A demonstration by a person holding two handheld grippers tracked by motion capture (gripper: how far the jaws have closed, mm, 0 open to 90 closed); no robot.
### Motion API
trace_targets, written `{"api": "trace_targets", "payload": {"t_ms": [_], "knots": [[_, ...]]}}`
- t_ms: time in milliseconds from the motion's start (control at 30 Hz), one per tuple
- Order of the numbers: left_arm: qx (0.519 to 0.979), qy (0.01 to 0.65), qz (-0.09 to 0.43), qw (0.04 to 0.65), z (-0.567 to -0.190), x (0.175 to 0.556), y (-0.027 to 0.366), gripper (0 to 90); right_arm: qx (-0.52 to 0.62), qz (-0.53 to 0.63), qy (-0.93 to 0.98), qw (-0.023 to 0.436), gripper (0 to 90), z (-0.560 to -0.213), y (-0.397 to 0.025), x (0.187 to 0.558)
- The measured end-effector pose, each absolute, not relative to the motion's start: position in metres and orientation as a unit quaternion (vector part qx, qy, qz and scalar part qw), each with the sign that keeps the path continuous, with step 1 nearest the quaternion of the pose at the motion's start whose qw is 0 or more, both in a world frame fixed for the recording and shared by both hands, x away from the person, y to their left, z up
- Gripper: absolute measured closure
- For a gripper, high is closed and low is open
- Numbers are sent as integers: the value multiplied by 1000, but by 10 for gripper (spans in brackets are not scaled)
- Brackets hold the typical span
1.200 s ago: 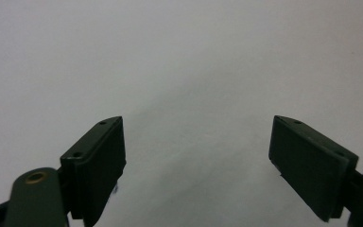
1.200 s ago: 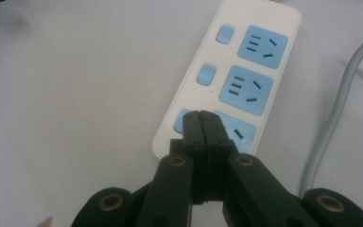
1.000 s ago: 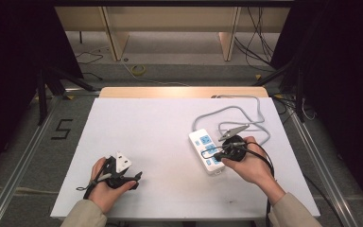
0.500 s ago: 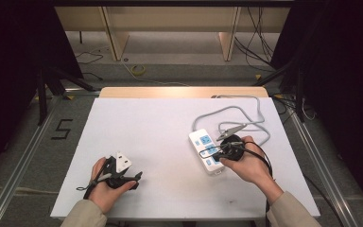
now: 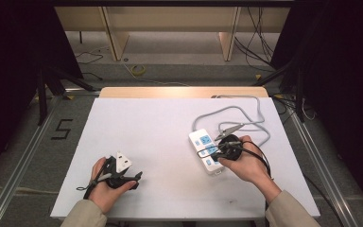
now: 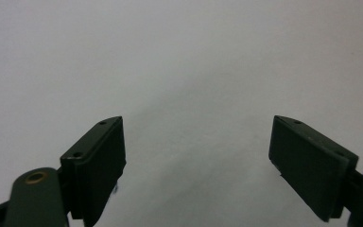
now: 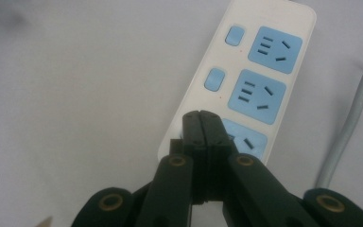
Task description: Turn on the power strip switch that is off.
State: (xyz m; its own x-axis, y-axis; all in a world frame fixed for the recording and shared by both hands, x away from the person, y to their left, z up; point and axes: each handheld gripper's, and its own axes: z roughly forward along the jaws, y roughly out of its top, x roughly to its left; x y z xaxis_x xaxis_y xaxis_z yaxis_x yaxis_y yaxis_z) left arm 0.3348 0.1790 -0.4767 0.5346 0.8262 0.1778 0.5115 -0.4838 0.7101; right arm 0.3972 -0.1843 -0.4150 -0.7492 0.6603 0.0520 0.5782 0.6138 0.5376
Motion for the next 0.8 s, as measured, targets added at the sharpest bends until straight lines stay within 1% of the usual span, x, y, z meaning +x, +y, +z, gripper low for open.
{"api": "trace_targets", "payload": {"t_ms": [800], "knots": [[823, 406, 258, 303, -477, 335, 179, 192, 345, 258, 900, 70, 900, -420, -177, 401]]}}
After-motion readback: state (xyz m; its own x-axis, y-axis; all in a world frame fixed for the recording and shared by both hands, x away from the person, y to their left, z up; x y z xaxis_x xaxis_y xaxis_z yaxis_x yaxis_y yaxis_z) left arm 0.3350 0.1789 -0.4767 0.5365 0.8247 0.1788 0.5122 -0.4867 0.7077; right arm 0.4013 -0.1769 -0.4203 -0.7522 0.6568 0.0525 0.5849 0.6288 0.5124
